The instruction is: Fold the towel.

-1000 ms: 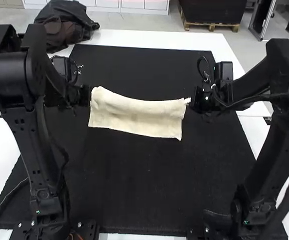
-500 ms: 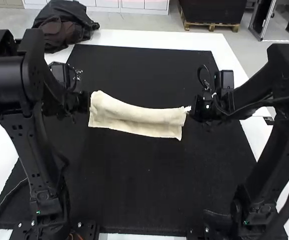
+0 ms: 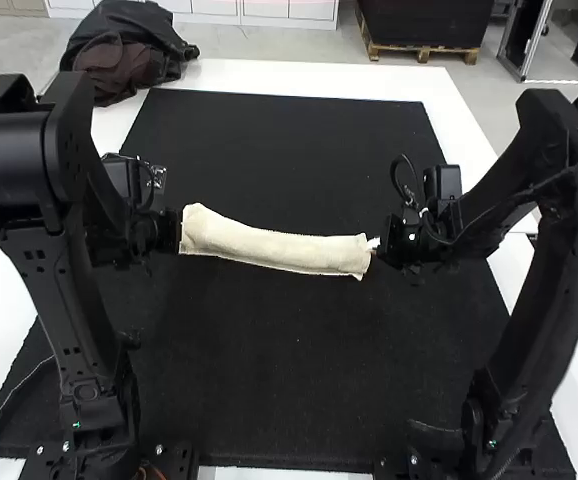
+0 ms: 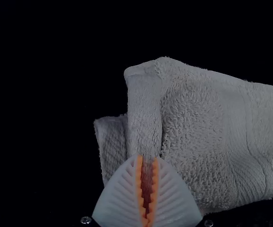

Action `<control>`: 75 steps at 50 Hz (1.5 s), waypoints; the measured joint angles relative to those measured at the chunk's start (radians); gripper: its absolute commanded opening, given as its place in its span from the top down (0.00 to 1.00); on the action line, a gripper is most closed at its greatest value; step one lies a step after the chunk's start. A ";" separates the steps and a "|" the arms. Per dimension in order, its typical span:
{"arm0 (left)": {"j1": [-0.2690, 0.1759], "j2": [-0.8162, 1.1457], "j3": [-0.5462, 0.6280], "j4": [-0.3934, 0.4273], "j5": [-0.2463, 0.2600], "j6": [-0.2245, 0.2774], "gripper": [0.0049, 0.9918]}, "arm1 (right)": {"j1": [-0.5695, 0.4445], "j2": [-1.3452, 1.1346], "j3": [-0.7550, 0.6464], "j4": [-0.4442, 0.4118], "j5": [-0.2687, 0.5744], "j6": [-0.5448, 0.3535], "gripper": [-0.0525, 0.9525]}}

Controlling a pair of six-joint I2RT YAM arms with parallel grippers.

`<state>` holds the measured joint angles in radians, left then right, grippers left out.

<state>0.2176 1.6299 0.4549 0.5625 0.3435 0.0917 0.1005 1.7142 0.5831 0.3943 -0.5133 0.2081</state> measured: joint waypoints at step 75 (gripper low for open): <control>0.090 0.021 -0.002 0.101 -0.078 -0.021 0.02 | 0.016 0.068 0.097 -0.038 -0.025 0.031 0.07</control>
<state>0.3077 1.6512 0.4530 0.6632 0.2653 0.0711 0.1169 1.7817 0.6796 0.3561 -0.5381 0.2394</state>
